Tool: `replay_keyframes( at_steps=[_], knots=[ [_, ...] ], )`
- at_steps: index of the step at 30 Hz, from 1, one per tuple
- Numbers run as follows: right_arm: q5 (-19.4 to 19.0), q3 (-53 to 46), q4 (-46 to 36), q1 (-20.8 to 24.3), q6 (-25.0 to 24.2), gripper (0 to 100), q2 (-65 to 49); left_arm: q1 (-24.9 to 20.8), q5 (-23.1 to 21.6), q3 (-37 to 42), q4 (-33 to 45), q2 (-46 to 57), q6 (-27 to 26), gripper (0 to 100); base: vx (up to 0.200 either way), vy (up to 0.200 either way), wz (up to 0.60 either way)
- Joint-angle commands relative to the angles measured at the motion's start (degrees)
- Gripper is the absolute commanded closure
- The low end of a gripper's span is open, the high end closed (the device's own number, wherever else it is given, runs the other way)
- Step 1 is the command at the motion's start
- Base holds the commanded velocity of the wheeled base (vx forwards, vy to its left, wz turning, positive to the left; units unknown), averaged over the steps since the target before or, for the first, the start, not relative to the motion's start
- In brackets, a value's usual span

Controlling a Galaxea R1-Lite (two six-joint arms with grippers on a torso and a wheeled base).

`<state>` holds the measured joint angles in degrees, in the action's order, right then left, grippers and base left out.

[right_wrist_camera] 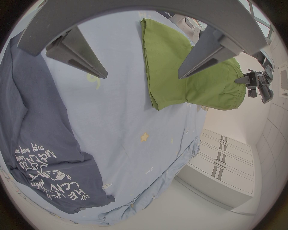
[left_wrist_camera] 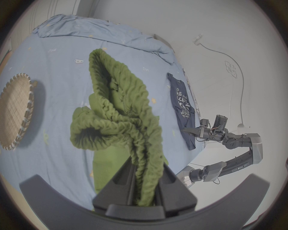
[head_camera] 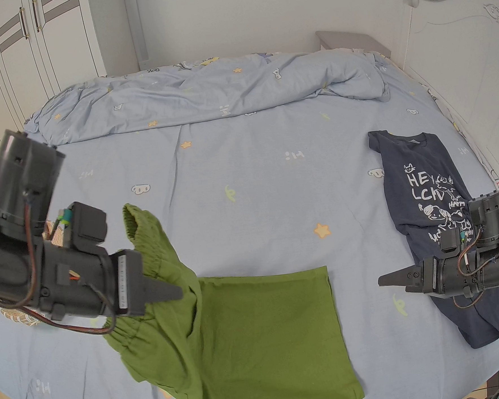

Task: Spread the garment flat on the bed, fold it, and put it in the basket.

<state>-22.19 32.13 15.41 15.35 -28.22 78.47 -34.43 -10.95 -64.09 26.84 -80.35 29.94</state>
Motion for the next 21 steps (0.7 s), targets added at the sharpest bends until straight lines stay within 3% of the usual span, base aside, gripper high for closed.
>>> replay_keyframes(
  at_steps=[1,10,21],
  knots=[
    [0.0,-0.1,0.1,0.0,0.0,0,0.3,-4.2,1.5,-0.5,-2.7,-6.0,1.7,100,0.000,0.000,0.00],
    [0.0,-0.2,0.1,-0.1,0.1,0,0.6,-13.7,7.8,-0.5,-11.2,-13.1,5.7,100,0.000,0.000,0.00],
    [0.1,-0.3,0.2,-0.1,0.0,0,1.9,-19.3,8.1,-0.4,-15.2,-15.9,6.3,100,0.000,0.000,0.00]
  ],
)
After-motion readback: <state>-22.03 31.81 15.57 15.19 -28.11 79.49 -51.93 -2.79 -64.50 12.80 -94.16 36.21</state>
